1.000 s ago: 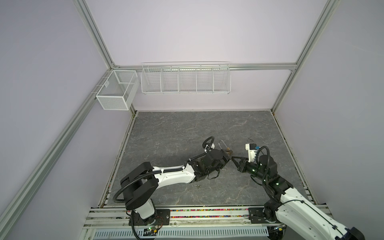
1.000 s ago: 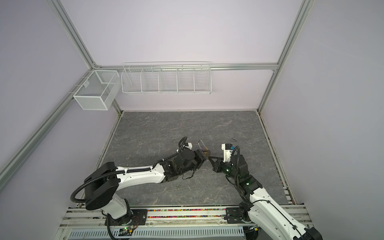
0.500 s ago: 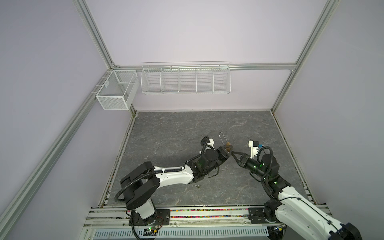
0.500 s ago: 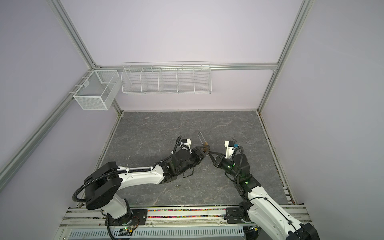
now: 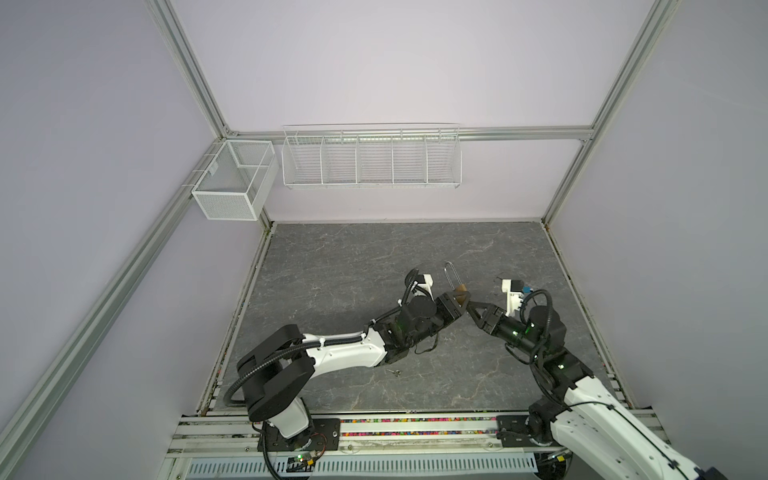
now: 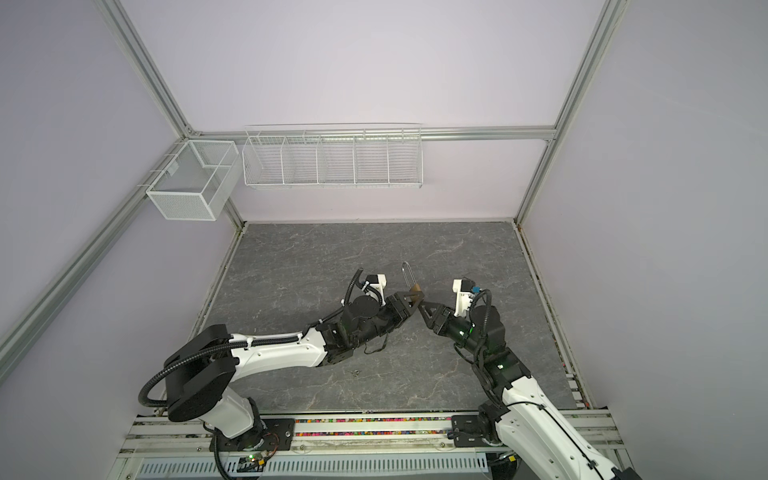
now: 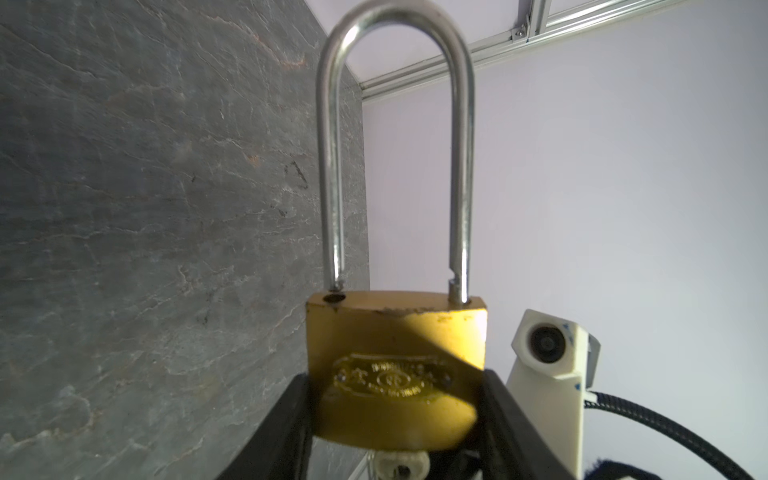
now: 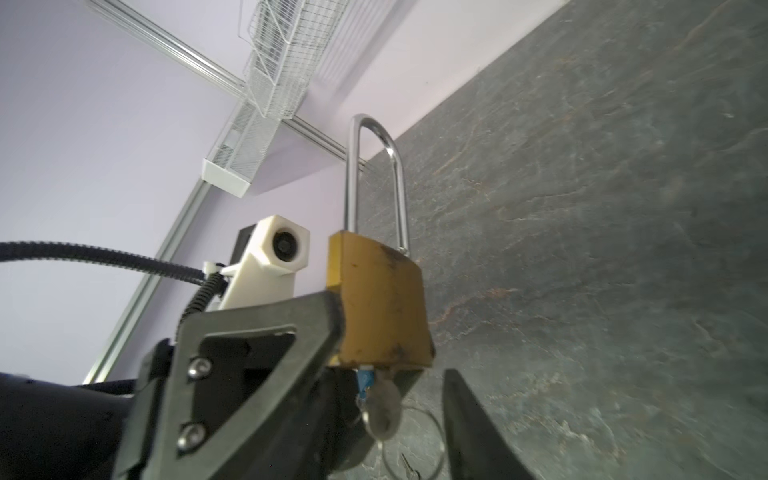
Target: Unlock with the key
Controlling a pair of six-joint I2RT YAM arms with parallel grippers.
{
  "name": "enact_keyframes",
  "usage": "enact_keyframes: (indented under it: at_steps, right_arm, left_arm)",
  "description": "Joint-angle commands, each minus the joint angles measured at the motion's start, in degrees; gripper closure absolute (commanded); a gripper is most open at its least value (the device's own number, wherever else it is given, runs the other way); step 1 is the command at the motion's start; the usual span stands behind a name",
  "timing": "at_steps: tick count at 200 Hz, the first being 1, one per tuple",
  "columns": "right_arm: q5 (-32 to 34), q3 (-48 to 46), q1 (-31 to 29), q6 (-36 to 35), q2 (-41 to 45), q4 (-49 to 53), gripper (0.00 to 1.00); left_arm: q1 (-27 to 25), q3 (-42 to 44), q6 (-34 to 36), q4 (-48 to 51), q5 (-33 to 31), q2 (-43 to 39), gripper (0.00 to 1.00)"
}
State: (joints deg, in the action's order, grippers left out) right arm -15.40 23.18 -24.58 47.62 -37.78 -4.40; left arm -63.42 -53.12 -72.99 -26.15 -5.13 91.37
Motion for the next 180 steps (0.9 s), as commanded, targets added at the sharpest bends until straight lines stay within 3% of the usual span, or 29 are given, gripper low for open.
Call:
enact_keyframes:
  at_steps: [1,32,42,74,107,180]
  right_arm:
    - [2.63,3.46,-0.22,-7.76,2.83,12.91,0.31]
    - [3.20,3.71,-0.05,-11.31,5.34,17.19,0.00]
    - [3.61,4.24,0.21,-12.49,5.63,18.35,0.11]
    - [-0.13,5.47,1.94,-15.01,3.77,15.27,0.11]
    - [-6.42,4.57,3.49,-12.95,1.99,4.37,0.11]
    - [-12.46,1.30,4.05,-3.75,-0.53,-14.27,0.11]
  left_arm:
    - [1.57,-4.53,5.27,9.50,2.41,-4.80,1.00]
    - [5.55,-3.52,7.57,11.53,9.93,-6.27,1.00]
    - [6.72,-3.05,8.93,12.02,13.12,-6.81,1.00]
    - [7.56,-3.66,20.09,14.83,24.11,-9.34,1.00]
    - [7.60,-0.10,26.59,13.87,29.27,-15.27,1.00]
    - [7.61,2.32,28.08,11.76,36.54,-18.34,1.00]
